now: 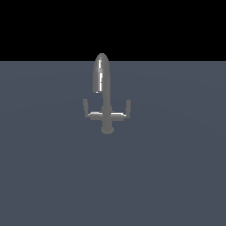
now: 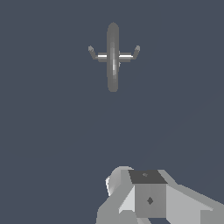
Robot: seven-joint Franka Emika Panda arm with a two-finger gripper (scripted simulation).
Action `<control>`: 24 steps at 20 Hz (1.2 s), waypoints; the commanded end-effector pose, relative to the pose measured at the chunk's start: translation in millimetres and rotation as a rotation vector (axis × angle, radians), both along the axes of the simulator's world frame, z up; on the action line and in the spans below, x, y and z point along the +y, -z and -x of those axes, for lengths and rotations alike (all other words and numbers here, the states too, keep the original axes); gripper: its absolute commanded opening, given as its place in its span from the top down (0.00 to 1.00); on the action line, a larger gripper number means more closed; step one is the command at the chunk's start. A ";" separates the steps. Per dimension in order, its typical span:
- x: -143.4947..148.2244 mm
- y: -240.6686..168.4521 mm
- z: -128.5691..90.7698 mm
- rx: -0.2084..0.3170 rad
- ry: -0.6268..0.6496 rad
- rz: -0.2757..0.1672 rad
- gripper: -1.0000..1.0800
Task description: Turn on the faucet by rotating a designated handle.
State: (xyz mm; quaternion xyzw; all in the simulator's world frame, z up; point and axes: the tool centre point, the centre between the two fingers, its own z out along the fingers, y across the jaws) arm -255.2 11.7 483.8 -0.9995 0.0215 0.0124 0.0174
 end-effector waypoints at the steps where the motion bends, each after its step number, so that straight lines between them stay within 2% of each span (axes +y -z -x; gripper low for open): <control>1: 0.0 0.0 0.0 0.000 0.000 0.000 1.00; 14: -22.0 -7.9 0.7 -0.010 0.051 -0.016 1.00; 24: -23.2 -5.0 -6.3 0.016 -0.027 0.020 1.00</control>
